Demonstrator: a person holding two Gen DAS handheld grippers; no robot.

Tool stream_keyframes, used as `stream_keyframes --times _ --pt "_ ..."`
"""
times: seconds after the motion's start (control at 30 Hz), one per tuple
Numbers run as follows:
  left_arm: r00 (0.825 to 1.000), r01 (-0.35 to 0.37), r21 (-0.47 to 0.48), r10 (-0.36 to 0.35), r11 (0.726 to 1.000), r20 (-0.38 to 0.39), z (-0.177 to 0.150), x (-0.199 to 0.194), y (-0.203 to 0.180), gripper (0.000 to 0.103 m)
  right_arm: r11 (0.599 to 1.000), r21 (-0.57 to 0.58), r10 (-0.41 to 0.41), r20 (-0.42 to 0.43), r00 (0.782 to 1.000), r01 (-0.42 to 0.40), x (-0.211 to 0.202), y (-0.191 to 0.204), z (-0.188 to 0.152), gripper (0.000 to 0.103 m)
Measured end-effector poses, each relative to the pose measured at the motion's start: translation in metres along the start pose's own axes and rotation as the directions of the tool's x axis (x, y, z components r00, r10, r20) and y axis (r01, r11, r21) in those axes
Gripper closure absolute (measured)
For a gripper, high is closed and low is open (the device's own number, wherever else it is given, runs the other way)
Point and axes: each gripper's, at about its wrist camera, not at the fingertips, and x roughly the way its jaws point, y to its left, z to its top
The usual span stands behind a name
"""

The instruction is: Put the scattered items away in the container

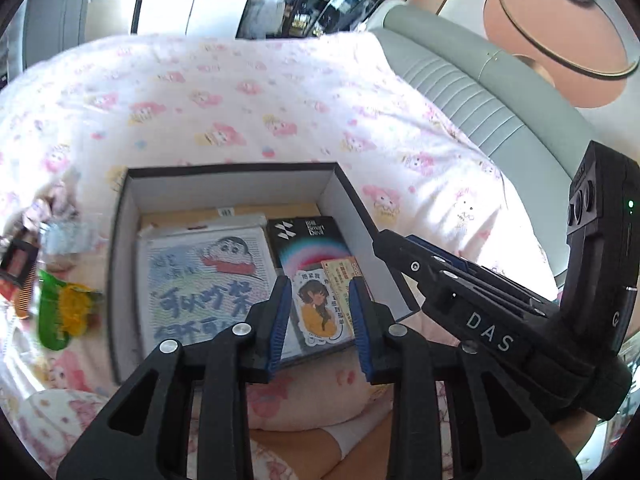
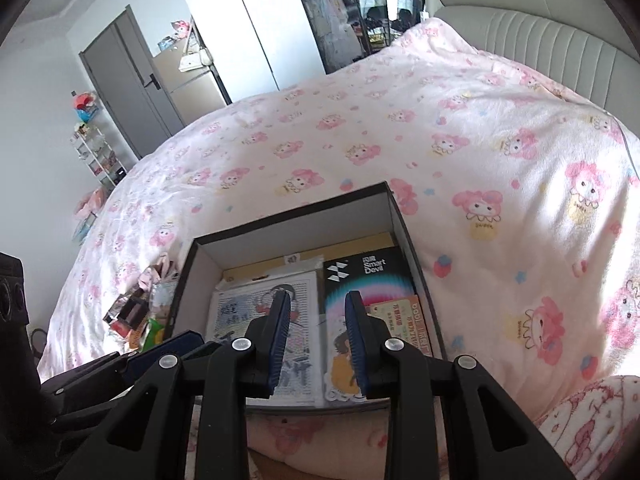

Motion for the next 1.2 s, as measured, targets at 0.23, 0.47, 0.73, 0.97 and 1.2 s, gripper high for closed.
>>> stream_keyframes --times 0.23,0.47,0.73,0.97,1.2 --pt "0.997 -0.055 -0.026 0.056 0.998 0.044 0.001 -0.01 0.006 0.075 0.992 -0.093 0.083 0.017 0.996 -0.081 -0.027 0.047 -0.015 0.078" --pt "0.986 -0.153 -0.106 0.159 0.982 0.053 -0.026 -0.015 0.068 0.075 0.952 -0.226 0.191 -0.087 0.978 -0.206 -0.014 0.108 -0.033 0.079" --pt "0.956 -0.234 -0.337 0.279 0.912 0.094 -0.053 -0.052 0.165 0.069 0.842 -0.31 0.362 -0.286 0.887 -0.443 0.035 0.208 -0.05 0.079" --pt "0.966 -0.216 -0.533 0.26 0.818 0.008 -0.074 -0.021 0.26 0.069 0.857 -0.26 0.304 -0.44 0.845 -0.444 0.096 0.223 -0.053 0.079" --pt "0.973 -0.231 -0.534 0.2 0.814 -0.116 -0.063 0.026 0.323 0.069 0.873 -0.229 0.262 -0.523 0.811 -0.43 0.146 0.239 -0.055 0.079"
